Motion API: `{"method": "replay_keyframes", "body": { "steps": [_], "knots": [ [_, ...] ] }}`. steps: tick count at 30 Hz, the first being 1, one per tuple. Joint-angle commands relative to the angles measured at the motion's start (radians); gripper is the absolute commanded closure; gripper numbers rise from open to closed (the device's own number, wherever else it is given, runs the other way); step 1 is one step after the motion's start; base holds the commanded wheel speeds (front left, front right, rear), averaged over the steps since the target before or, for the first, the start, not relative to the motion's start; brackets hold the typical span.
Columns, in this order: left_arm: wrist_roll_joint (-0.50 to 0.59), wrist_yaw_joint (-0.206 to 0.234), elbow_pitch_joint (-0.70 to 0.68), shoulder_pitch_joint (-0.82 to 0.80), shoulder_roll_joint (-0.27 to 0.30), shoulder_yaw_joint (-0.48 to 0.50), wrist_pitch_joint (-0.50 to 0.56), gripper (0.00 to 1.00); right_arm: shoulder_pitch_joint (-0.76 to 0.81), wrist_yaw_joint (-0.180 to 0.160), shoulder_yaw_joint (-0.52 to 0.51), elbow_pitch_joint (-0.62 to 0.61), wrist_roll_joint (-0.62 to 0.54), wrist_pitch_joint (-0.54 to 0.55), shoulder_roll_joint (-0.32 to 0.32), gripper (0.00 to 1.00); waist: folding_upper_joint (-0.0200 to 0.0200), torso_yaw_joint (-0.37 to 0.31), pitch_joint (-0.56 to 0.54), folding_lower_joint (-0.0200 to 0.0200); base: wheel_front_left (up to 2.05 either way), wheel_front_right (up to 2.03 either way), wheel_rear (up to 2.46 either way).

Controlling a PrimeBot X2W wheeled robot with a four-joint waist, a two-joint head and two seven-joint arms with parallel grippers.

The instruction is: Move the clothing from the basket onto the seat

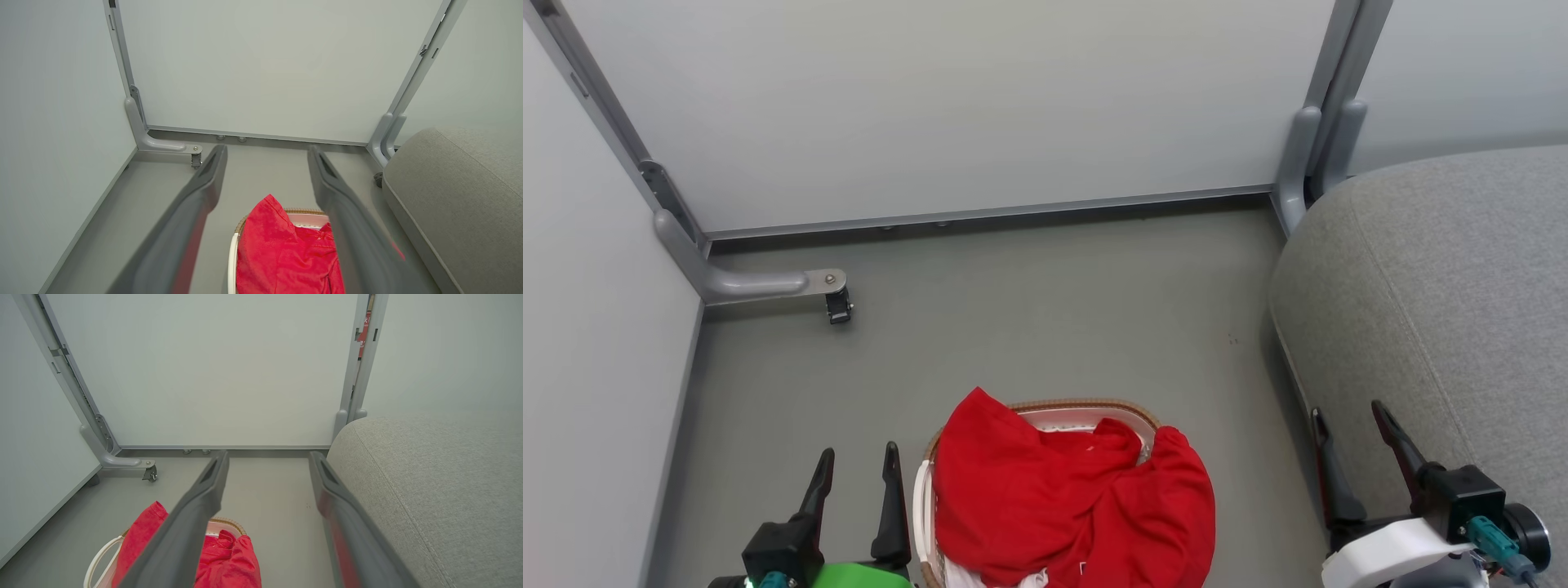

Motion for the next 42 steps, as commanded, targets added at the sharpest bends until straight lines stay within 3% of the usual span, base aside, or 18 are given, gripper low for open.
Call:
{"method": "replay_keyframes", "body": {
  "steps": [1,32,42],
  "knots": [
    [0.023,0.007,0.004,0.012,0.007,-0.003,-0.01,0.0,0.011,0.0,0.0,0.003,-0.022,-0.01,-0.006,0.0,0.0,0.0,0.0,0.0,0.0,0.0,0.0],
    [0.022,0.002,0.009,0.008,0.007,0.0,-0.008,0.0,0.012,0.0,-0.003,-0.004,-0.018,-0.01,-0.006,0.0,0.0,-0.003,0.013,0.0,0.0,0.0,0.0],
    [0.039,-0.008,0.006,-0.049,0.006,-0.013,-0.007,0.0,-0.033,0.0,-0.011,-0.028,-0.023,-0.01,-0.006,0.0,0.0,-0.016,0.106,0.0,0.0,0.0,0.0]
  ]
}}
